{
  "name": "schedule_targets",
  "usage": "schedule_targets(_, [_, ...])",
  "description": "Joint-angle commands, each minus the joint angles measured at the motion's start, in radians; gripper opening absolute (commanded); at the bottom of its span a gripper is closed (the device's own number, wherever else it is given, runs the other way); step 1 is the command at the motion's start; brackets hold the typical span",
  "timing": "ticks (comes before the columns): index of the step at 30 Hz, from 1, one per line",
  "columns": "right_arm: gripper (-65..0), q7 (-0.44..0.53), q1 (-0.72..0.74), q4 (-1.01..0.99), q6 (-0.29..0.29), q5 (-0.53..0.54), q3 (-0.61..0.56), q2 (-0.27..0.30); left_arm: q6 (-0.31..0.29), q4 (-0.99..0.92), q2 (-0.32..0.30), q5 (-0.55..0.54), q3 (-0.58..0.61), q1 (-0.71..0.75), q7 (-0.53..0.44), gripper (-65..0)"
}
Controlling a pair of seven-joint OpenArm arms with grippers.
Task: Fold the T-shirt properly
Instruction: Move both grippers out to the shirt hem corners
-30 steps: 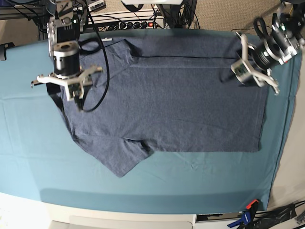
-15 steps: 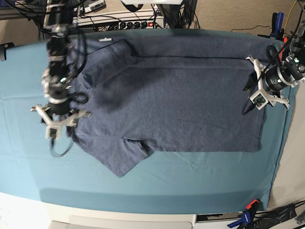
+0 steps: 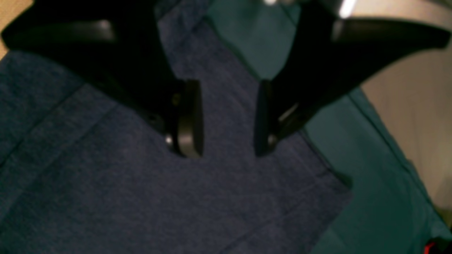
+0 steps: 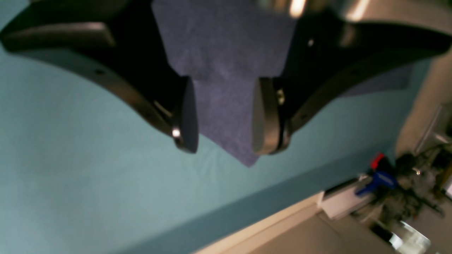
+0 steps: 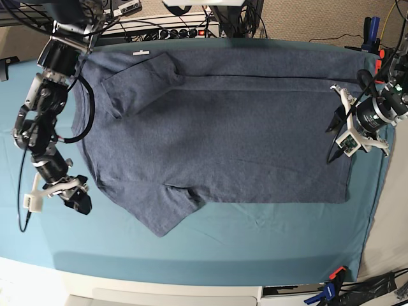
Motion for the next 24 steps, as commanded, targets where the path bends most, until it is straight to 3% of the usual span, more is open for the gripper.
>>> schedule_targets(1, [-38.4,0.007,0.034,-0.008,0.007,0.032,0.024,0.015,0.011,-0.006,-0.022,0.000,-0.010,-0.011,-0.029,-41.1])
schedule_targets(3, [-38.4,0.020,0.047,-0.047,0.005,0.007,0.053,0.016,0.019,-0.045,-0.016,-0.001,-0.010,-0.017,-0.038,-41.1])
schedule_targets(7, [-38.4,0.094,0.054,-0.067,-0.061,-0.156,0.065,0.024,0.018,-0.159,0.023,-0.069,-0.011,-0.069,-0.031,-41.1])
schedule_targets(15, [-38.4,0.116,0.060,-0.022,-0.041,-0.405,0.058,0.023,-0.018,-0.313,0.161,-0.202,-0.011,-0.203,-0.004,-41.2])
schedule_targets(24, [-38.4,0.110,0.077,-0.020,-0.023,-0.517,-0.002,0.023,-0.018,-0.532,0.253,-0.204,-0.011,-0.412,0.004,-41.2])
